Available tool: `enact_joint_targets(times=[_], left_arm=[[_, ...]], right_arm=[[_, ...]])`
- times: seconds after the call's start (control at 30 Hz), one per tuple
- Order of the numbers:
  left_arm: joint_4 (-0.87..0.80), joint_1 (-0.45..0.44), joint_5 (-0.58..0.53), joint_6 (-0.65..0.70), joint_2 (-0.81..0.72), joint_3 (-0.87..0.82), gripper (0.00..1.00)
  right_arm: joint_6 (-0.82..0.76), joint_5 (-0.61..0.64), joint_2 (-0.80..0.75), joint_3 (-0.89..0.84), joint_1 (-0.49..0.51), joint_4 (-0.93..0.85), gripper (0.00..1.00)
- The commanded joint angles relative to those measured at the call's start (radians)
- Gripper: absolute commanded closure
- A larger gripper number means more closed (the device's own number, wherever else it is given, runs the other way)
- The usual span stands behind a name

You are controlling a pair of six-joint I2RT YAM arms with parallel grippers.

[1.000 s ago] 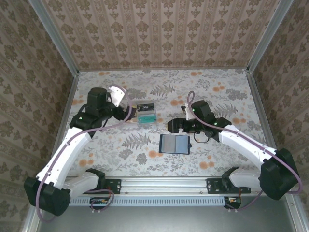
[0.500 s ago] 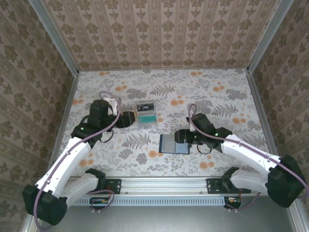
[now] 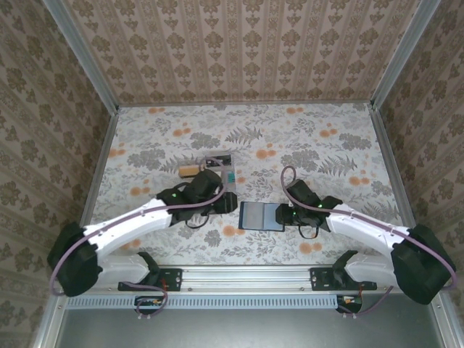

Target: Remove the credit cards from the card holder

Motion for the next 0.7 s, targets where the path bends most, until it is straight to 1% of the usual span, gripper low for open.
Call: enact_joint_targets(times=[0.0, 0.13, 0.3, 0.37, 0.5, 0.67], left_arm=[[0.101, -0.03, 0.006, -0.069, 0.065, 0.002, 0.5], [0.173, -0.037, 0.077, -0.076, 0.145, -0.002, 0.53], [0.24, -0.036, 0.171, -0.077, 0.24, 0.013, 0.6], [0.249, -0.035, 0.195, -0.075, 0.272, 0.027, 0.61], [0.226, -0.035, 0.208, -0.068, 0.317, 0.054, 0.64], [0.205, -0.035, 0.217, -0.063, 0.351, 0.068, 0.64]], right_arm=[[-0.005, 0.023, 0.028, 0.002, 0.012, 0.025, 0.74], [-0.007, 0.027, 0.069, 0.004, 0.017, 0.039, 0.76], [-0.006, 0.037, 0.126, 0.012, 0.03, 0.045, 0.79], [-0.002, 0.044, 0.137, 0.01, 0.032, 0.042, 0.83], [0.002, 0.05, 0.137, 0.003, 0.031, 0.043, 0.84], [0.004, 0.05, 0.136, -0.004, 0.032, 0.045, 0.84]])
